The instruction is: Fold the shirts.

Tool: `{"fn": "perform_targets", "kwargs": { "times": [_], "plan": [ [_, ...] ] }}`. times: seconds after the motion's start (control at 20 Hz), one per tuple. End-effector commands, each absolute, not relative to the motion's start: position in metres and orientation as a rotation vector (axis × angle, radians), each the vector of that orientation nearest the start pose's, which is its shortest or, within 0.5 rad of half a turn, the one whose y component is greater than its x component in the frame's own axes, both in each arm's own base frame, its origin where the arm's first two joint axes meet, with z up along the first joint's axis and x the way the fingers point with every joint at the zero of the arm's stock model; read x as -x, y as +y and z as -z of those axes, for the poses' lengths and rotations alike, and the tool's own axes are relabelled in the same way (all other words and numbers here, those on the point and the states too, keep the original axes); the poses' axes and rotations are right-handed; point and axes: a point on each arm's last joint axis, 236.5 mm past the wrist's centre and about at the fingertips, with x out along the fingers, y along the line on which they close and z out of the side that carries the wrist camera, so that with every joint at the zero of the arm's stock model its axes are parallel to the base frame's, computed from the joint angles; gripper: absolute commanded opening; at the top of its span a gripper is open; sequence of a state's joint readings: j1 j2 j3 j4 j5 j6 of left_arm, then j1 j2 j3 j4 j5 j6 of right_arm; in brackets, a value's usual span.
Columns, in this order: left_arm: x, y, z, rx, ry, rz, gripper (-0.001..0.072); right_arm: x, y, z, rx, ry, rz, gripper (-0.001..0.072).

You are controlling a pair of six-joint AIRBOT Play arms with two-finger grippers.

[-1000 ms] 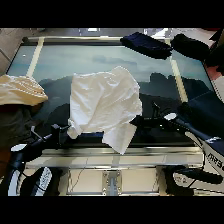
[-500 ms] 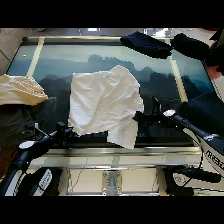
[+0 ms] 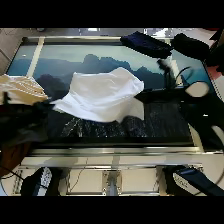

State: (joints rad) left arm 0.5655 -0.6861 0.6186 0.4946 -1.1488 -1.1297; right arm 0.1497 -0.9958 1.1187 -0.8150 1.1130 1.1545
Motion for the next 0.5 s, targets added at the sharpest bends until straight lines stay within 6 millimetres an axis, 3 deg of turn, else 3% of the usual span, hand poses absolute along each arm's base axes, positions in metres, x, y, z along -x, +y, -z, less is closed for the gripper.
{"fn": "perform_targets", "kwargs": {
  "times": [0.0, 0.1, 0.2, 0.3, 0.4, 0.45],
  "plan": [
    [-0.277, 0.020, -0.209, 0.365, 0.670, 0.181, 0.0014, -0.268, 0.167, -0.305, -0.045, 0.535, -0.711, 0.0012],
    [-0.265, 0.036, -0.294, 0.133, 0.515, 0.066, 0.0014, -0.214, 0.154, -0.411, -0.020, 0.209, -0.683, 0.0011],
    [-0.251, 0.023, -0.368, -0.087, 0.363, 0.042, 0.0013, -0.170, 0.138, -0.477, 0.016, -0.011, -0.638, 0.0010],
    [-0.238, 0.011, -0.410, -0.188, 0.278, 0.025, 0.0013, -0.157, 0.122, -0.497, 0.043, -0.064, -0.572, 0.0010],
    [-0.237, -0.004, -0.423, -0.196, 0.238, 0.076, 0.0013, -0.179, 0.108, -0.476, 0.080, 0.028, -0.499, 0.0011],
    [-0.244, -0.010, -0.419, -0.169, 0.249, 0.131, 0.0013, -0.198, 0.101, -0.457, 0.100, 0.110, -0.458, 0.0010]
  ]
}}
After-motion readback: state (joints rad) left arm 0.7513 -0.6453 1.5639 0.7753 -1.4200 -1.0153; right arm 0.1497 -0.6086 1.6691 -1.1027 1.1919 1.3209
